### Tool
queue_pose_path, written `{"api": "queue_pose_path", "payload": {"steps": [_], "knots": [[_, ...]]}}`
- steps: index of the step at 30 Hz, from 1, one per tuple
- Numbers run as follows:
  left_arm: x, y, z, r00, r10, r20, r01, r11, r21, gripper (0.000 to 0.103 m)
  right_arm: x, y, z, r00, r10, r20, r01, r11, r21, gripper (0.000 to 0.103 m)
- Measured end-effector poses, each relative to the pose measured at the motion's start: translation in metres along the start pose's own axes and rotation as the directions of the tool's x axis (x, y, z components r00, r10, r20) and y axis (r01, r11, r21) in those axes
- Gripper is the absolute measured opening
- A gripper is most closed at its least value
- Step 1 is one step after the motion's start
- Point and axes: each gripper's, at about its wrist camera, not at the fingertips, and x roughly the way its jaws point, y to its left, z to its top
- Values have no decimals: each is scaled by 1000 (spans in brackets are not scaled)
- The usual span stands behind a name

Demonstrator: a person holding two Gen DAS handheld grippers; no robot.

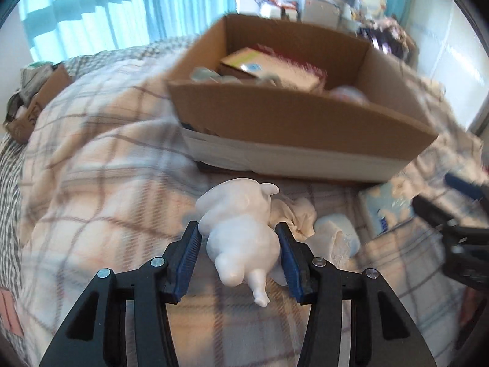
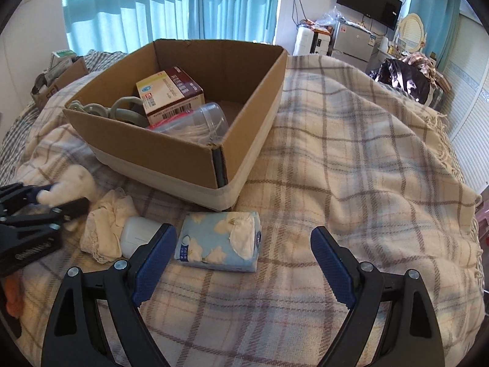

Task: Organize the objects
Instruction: 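Grasp the white rabbit figurine with the left tool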

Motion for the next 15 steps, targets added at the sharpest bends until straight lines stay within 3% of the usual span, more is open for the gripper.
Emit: {"api": "queue_pose_path", "payload": {"steps": [5, 15], "knots": [[-11, 13, -2, 1000, -2, 21, 3, 998, -64, 51, 11, 4, -2, 999, -16, -38, 16, 1000, -15, 90], [-11, 15, -3, 1000, 0, 24, 2, 998, -70, 51, 42, 31, -5, 993, -19, -116, 4, 992, -130, 90]]}}
